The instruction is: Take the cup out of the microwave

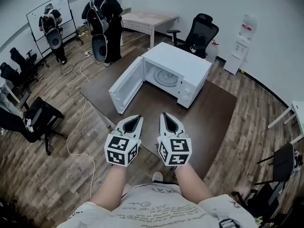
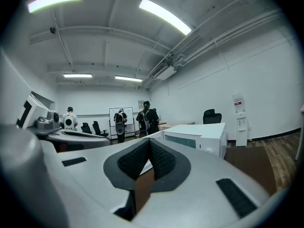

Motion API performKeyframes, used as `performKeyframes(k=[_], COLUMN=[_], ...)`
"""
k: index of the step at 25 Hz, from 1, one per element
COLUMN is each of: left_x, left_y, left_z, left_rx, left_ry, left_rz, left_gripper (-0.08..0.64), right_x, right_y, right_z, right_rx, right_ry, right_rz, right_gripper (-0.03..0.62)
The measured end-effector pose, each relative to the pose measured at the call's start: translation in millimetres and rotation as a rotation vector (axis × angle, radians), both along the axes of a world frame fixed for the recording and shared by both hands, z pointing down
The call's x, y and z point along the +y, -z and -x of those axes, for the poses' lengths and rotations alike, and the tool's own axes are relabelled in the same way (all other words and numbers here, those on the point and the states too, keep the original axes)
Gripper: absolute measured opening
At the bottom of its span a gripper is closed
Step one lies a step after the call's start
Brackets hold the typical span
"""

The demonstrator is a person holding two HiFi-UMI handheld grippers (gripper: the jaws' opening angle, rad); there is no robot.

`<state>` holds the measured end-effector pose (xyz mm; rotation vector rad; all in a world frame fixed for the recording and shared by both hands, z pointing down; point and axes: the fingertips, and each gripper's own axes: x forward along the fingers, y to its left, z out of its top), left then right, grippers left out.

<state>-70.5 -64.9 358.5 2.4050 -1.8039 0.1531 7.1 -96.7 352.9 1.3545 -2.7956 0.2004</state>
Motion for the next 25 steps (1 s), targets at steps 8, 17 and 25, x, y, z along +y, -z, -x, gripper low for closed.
performKeyframes(k=[8,17,25], left_x=[-75,-127,-172], left_y=[-14,-36,-54], left_z=[-13,-9,9], left_rx=[0.002,0.033,0.051], left_ry=[-0.008,-0.009,-0.018], left_rz=[0.036,0.059,0.052], left_gripper=[0.012,0.012,0.012], right_x=[-70,-106,-133], right_y=[-12,-30,-46], right_z=[-22,-26,-21], right_rx=[0.012,0.032,0.065], right_ry=[-0.024,-0.027,-0.072], right_rz=[0.03,0.079,0.119], right_gripper=[0.012,0.012,0.012])
